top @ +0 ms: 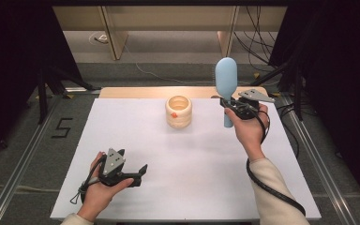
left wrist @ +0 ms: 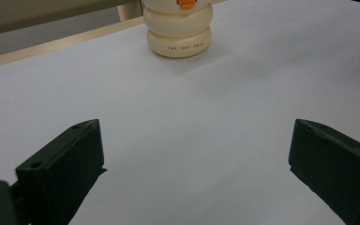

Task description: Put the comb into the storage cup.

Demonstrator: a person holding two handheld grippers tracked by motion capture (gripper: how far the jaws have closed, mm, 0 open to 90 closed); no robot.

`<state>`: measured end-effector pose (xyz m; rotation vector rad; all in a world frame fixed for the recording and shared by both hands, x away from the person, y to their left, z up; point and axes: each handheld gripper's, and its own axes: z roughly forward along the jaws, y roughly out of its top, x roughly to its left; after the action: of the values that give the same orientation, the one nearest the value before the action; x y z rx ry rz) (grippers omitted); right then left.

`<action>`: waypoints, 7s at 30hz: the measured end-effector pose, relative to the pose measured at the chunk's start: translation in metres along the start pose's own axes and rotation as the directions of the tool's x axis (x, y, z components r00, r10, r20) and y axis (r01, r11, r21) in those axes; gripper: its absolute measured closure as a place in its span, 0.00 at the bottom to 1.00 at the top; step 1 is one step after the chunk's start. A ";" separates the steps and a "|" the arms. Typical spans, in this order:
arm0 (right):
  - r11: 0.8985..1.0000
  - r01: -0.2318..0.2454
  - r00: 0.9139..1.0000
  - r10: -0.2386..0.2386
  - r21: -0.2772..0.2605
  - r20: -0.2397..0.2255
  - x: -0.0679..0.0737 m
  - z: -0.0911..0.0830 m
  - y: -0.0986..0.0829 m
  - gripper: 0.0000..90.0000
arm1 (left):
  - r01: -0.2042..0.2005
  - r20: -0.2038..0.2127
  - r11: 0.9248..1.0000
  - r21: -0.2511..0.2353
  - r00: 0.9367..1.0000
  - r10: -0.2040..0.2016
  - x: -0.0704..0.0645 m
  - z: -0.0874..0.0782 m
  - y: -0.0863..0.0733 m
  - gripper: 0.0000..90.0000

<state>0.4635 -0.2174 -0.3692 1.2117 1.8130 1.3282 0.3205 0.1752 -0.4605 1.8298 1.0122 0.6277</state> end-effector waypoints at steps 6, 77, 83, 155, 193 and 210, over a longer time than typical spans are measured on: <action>1.000 0.008 1.000 -0.008 -0.005 -0.018 0.010 0.005 0.002 0.78 | 0.000 0.001 1.000 -0.001 1.000 0.000 0.000 0.000 0.000 0.04; 0.986 0.166 0.957 -0.156 0.021 -0.243 0.106 0.009 -0.031 0.78 | 0.143 0.172 0.973 -0.183 0.979 -0.112 -0.027 0.044 0.147 0.00; 0.985 0.173 0.954 -0.162 0.020 -0.250 0.110 0.009 -0.033 0.78 | 0.182 0.190 0.964 -0.195 0.971 -0.145 -0.026 0.053 0.162 0.06; 0.995 0.095 0.929 -0.093 -0.014 -0.359 0.102 0.010 -0.041 0.34 | 0.144 0.186 0.960 -0.240 0.978 -0.100 -0.042 0.079 0.170 0.56; 0.992 0.118 0.937 -0.129 -0.051 -0.325 0.048 -0.043 -0.064 0.13 | 0.091 0.125 0.958 -0.272 0.990 -0.058 -0.035 0.092 0.180 0.56; 0.992 0.117 0.950 -0.127 -0.050 -0.285 0.026 -0.066 -0.077 0.10 | 0.076 0.110 0.960 -0.270 0.993 -0.047 -0.030 0.103 0.183 0.56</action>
<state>0.3711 -0.2282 -0.4177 0.9085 2.0216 1.5181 0.4518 0.0572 -0.3420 1.5650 0.8646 0.5983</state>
